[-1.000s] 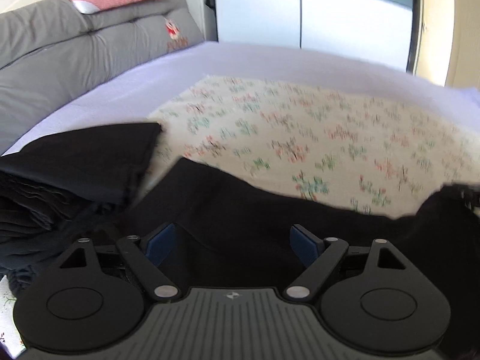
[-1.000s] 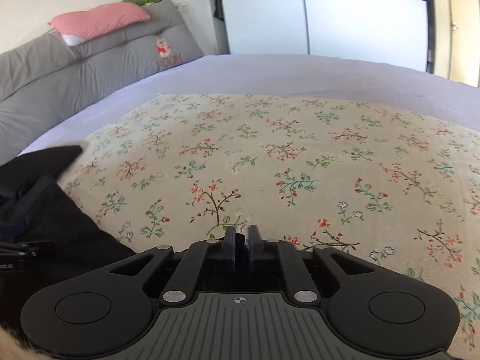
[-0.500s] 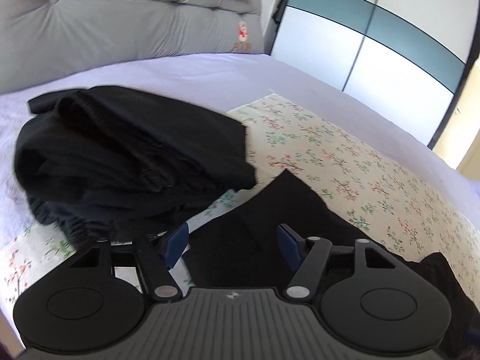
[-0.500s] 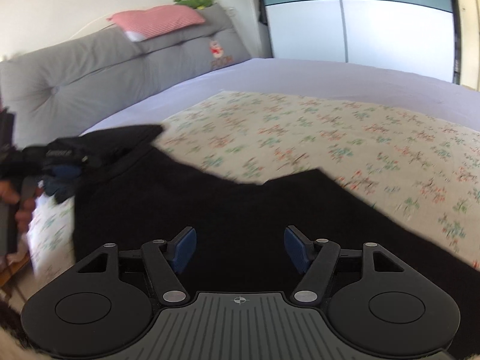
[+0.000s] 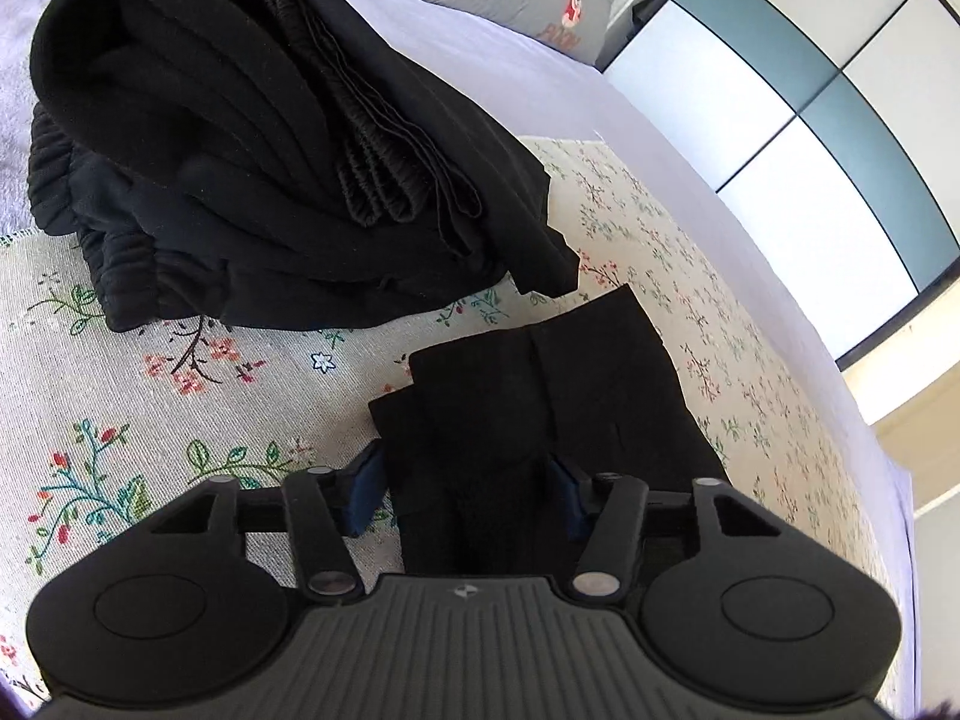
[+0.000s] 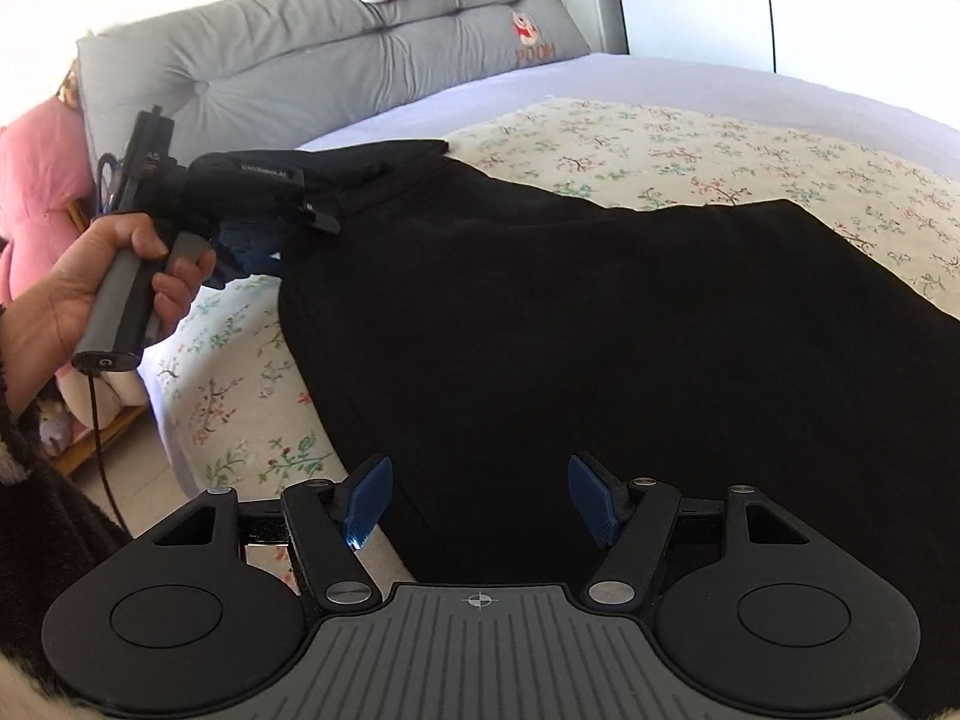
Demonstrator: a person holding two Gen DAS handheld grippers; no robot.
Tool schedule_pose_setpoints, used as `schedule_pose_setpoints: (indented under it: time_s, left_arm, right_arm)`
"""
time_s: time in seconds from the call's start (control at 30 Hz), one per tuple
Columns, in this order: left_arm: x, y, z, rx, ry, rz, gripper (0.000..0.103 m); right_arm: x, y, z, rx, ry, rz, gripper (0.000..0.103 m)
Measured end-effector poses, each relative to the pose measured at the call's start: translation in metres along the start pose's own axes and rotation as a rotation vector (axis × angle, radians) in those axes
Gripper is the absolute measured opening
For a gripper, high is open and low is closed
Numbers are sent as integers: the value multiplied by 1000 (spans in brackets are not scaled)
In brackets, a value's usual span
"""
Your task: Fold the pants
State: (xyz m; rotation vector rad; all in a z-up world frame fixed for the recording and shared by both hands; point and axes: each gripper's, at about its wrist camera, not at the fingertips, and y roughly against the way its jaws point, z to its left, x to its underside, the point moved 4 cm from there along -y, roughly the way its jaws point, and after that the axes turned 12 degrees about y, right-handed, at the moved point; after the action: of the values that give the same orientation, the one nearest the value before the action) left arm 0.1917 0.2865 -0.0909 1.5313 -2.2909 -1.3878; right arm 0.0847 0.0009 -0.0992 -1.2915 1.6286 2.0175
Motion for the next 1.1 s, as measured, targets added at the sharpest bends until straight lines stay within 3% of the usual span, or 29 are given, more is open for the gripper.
schedule_pose_setpoints:
  time_s: [0.27,0.4,0.63,0.67,0.73,0.77,0.8,0.87,1.0,1.1]
  left_arm:
    - [0,1,6,19,7,10,88]
    - [-2,7,13,40,2,46,88]
    - [-10,8,20,80,19,115,89]
    - [-11,7,20,81,15,115,87]
    - [-10,6,16,71,-18,103,73]
    - [-9,6,13,77,-38,98,65]
    - [-8,8,11,77,-49,84,63]
    - [-6,16,2,76,-105,24,61]
    - [-7,42,-12,109,-186,-117,59]
    - [-13,59,-12,83,-190,-222,59]
  right_arm:
    - [-84,-43,-30,-35,30,-60,66]
    - [-130,-96,-47,-52,15,-53,66]
    - [-184,-192,-51,-74,65,33,66]
    - [-188,-203,-50,-87,60,49,65]
    - [-193,-228,-47,-105,52,92,65]
    - [-193,-236,-46,-104,52,105,58]
    - [-194,-240,-43,-109,54,90,34]
    - [-194,-240,-37,-172,26,61,18]
    - [-199,-230,-32,-142,16,-24,10]
    - [-215,-226,-28,-155,-12,-87,10]
